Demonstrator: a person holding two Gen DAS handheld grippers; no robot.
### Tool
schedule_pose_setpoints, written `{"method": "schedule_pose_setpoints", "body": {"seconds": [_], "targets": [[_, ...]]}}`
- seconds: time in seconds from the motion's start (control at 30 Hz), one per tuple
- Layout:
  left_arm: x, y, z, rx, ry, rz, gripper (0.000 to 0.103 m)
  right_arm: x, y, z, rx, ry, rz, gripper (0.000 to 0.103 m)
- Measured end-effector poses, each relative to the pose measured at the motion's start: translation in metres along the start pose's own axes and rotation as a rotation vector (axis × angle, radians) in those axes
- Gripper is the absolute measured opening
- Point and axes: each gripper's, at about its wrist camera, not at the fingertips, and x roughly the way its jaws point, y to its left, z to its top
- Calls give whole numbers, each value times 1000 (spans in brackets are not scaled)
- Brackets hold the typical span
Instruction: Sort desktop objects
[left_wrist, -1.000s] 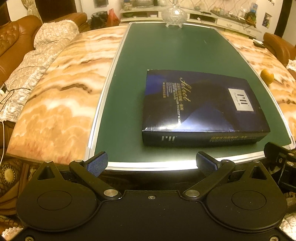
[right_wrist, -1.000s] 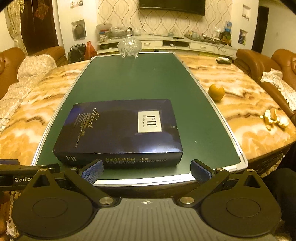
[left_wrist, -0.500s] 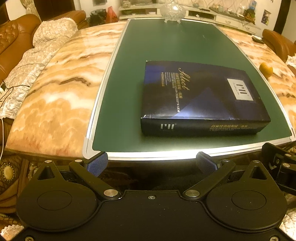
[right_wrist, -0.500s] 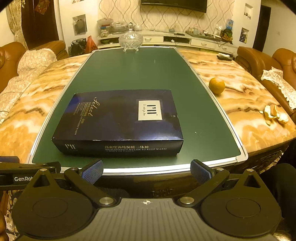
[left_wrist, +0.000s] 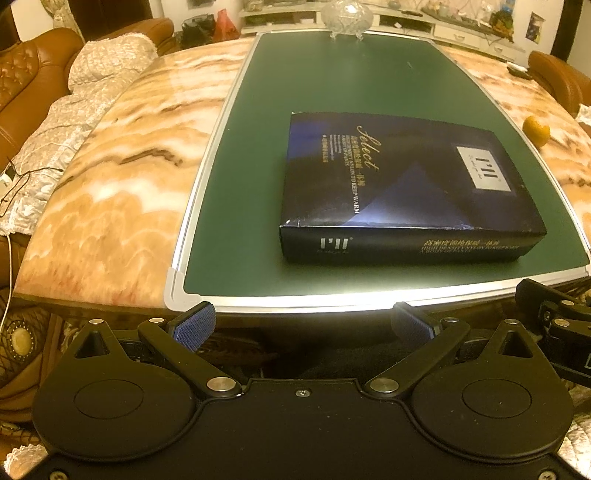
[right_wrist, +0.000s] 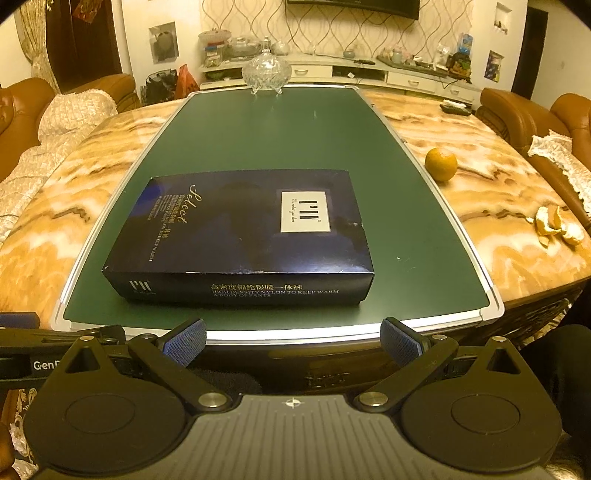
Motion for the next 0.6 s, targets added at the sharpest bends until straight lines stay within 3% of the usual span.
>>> {"method": "schedule_pose_setpoints", "body": {"seconds": [0.6], "targets": [[6,-3,1,1,23,2,103,10,2,0,1,26,6,103]]}}
